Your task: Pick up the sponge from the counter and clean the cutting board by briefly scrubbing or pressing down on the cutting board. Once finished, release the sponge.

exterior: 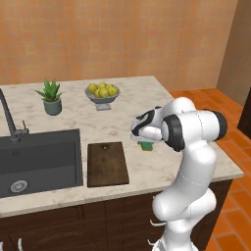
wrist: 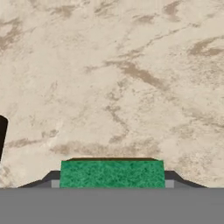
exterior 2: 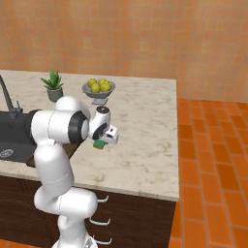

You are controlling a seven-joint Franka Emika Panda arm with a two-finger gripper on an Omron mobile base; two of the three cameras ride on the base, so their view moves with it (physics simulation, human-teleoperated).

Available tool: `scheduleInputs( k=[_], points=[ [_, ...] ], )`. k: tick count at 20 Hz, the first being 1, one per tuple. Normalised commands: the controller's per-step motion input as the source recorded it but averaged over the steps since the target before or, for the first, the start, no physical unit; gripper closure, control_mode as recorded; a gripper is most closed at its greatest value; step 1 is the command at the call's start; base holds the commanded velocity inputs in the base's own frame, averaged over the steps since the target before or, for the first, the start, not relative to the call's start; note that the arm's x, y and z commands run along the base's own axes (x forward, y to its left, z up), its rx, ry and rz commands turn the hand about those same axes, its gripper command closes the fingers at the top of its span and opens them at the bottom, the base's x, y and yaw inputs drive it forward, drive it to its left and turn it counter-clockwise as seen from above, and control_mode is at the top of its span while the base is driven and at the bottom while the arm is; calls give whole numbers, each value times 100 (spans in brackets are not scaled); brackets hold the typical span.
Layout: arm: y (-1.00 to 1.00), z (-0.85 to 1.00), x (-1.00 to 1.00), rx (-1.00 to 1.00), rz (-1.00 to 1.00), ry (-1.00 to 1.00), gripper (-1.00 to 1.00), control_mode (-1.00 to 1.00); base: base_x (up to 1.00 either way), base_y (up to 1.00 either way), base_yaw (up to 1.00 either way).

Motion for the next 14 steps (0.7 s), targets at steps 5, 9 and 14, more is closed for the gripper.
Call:
scheduleInputs(
  k=[5, 9, 14],
  points=[
    [-79, 0, 44, -8, -2, 11, -100, -100, 0, 0, 0],
    [-39, 1, 11, -1, -1, 3, -100, -100, 0, 0, 0],
    [-8, 6, -5, 0, 0, 0, -100, -100, 0, 0, 0]
  ],
)
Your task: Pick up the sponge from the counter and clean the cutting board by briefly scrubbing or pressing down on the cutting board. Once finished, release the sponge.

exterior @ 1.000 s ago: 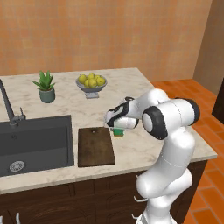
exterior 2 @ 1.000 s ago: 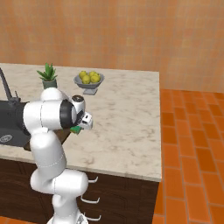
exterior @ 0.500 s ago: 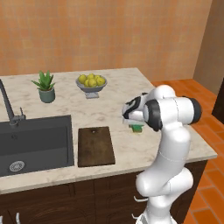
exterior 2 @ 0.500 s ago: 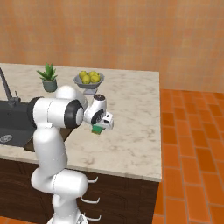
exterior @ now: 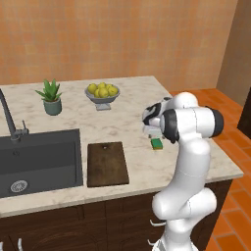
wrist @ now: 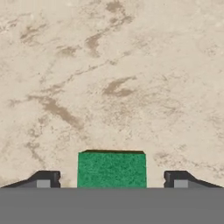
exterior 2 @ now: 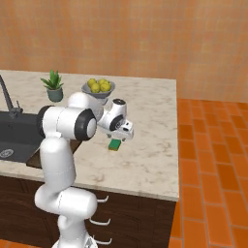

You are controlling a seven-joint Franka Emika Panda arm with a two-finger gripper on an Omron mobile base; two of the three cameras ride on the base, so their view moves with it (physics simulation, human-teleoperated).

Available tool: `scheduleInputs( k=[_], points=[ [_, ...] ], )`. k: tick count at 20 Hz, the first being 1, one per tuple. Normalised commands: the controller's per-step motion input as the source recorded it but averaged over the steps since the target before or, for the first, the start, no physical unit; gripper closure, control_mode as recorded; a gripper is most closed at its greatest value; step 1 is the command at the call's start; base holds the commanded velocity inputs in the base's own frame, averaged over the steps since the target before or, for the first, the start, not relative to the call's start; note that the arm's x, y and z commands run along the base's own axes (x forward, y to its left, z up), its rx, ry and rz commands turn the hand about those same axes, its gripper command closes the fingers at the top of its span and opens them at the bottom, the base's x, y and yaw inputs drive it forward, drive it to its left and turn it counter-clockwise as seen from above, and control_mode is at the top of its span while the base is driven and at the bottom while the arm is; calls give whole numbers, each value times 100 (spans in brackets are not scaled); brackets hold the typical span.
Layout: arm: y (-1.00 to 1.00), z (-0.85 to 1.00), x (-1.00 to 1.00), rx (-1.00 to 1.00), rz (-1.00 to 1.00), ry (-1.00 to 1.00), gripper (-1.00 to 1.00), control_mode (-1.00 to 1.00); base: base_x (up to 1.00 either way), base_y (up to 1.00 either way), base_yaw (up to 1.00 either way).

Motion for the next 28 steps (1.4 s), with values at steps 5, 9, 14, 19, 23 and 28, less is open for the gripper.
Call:
scheduleInputs(
  k=[5, 9, 14, 19, 23, 28],
  points=[
    [0, 29, -42, 0, 0, -4, -100, -100, 0, 0, 0],
    [17, 57, -97, -1, 0, -12, -100, -100, 0, 0, 0],
    [9, 75, -100, 0, 0, -15, -100, -100, 0, 0, 0],
    [11, 97, -92, -1, 0, -17, -100, -100, 0, 0, 0],
    [11, 100, -77, -2, 0, -17, -100, -100, 0, 0, 0],
    [15, 87, -89, -5, 0, -19, -100, -100, 0, 0, 0]
  ],
)
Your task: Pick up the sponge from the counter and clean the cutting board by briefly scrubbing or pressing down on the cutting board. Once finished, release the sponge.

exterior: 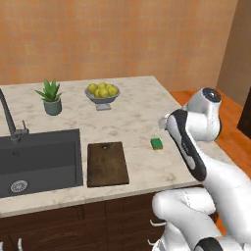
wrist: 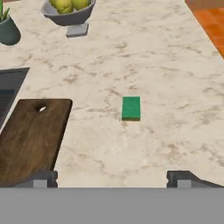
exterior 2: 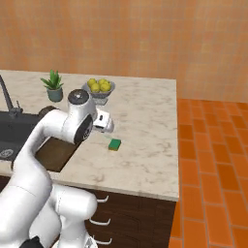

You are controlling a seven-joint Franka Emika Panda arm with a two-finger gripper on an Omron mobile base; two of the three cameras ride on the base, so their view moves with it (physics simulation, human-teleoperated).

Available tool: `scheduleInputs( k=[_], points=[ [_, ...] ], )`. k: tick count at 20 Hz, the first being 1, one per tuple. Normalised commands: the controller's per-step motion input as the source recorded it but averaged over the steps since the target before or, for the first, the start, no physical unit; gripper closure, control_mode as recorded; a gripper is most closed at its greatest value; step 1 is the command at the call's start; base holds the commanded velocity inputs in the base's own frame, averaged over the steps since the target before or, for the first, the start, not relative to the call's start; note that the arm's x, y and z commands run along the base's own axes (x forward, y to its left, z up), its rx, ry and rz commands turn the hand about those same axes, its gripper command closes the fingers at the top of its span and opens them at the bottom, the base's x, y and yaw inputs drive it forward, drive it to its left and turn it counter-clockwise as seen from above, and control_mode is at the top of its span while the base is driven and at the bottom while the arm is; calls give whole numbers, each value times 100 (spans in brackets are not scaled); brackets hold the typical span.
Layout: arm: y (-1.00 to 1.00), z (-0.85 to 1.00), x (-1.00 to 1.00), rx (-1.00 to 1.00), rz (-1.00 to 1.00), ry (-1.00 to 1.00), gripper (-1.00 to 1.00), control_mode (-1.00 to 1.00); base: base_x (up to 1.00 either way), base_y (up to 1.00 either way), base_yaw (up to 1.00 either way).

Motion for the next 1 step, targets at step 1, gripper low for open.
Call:
scheduleInputs(
  k=[1],
  points=[
    [13, 70, -99, -5, 0, -19, -100, -100, 0, 0, 0]
  ],
)
